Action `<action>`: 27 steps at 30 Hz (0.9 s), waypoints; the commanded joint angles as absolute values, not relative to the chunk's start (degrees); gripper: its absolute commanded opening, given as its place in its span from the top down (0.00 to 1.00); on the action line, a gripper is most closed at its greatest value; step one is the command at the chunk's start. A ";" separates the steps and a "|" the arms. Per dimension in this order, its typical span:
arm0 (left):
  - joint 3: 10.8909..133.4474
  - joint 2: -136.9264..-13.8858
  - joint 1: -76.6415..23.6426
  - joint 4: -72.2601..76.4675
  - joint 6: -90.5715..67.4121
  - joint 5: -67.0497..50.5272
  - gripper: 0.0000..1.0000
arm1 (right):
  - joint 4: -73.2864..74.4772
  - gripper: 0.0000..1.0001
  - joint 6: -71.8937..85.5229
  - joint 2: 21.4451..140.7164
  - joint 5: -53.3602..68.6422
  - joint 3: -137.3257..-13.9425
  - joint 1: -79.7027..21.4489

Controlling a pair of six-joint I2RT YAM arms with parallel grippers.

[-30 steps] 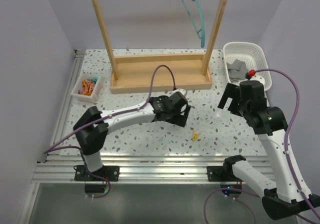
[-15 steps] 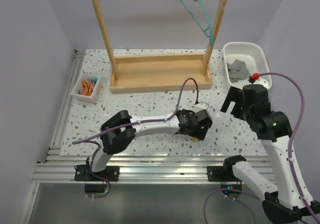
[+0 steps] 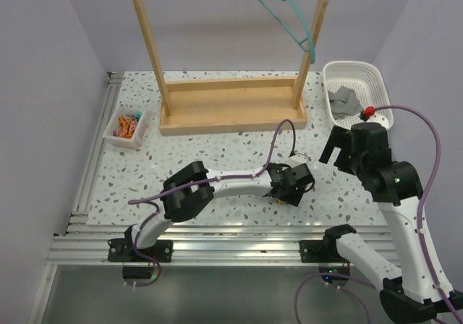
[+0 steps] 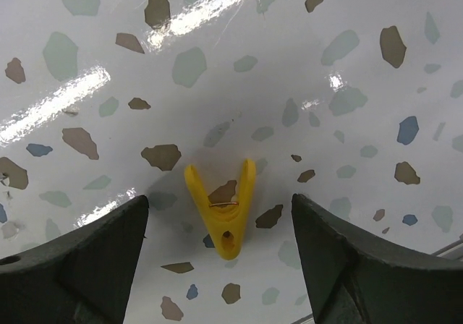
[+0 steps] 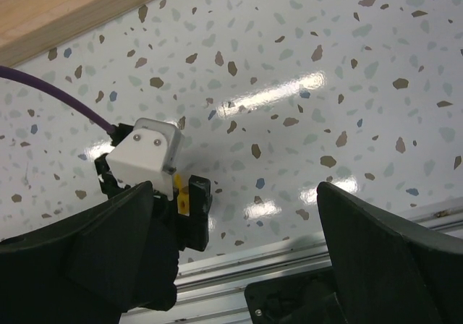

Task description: Remove the underwear clipped to the hanger

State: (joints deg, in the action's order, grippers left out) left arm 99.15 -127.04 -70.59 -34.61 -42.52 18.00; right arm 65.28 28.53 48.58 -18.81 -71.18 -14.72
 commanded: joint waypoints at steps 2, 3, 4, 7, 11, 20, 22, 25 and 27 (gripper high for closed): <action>99.85 -127.62 -71.02 -35.07 -43.15 17.84 0.19 | 65.04 0.01 29.00 47.55 -20.13 -72.16 -14.76; 99.67 -127.53 -70.93 -34.89 -43.15 17.84 0.21 | 65.04 0.01 29.00 47.37 -20.04 -71.98 -14.77; 99.41 -127.44 -71.01 -34.46 -43.15 17.75 0.23 | 64.95 0.01 29.00 47.46 -20.04 -71.90 -14.77; 99.14 -127.53 -71.02 -34.02 -42.89 17.40 0.28 | 64.86 0.01 28.92 47.37 -19.95 -71.81 -14.77; 99.23 -127.62 -71.02 -33.84 -42.89 17.23 0.35 | 64.86 0.02 28.83 47.20 -19.95 -71.81 -14.76; 99.14 -126.30 -70.93 -34.89 -43.33 18.89 0.53 | 64.77 0.01 28.83 46.67 -19.86 -71.28 -14.77; 99.23 -126.04 -71.02 -35.85 -43.59 20.12 0.54 | 64.78 0.01 28.74 46.58 -19.86 -71.37 -14.77; 98.88 -125.07 -70.93 -36.91 -44.21 21.70 0.57 | 64.78 0.01 28.65 46.58 -19.95 -71.45 -14.68; 98.61 -123.84 -70.67 -37.61 -44.47 23.37 0.57 | 64.86 0.01 28.65 46.58 -20.04 -71.54 -14.68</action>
State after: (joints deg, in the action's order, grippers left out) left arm 98.96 -127.39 -70.63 -35.70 -42.96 19.42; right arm 65.23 28.51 47.13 -18.79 -71.11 -14.72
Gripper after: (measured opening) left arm 0.431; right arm 0.986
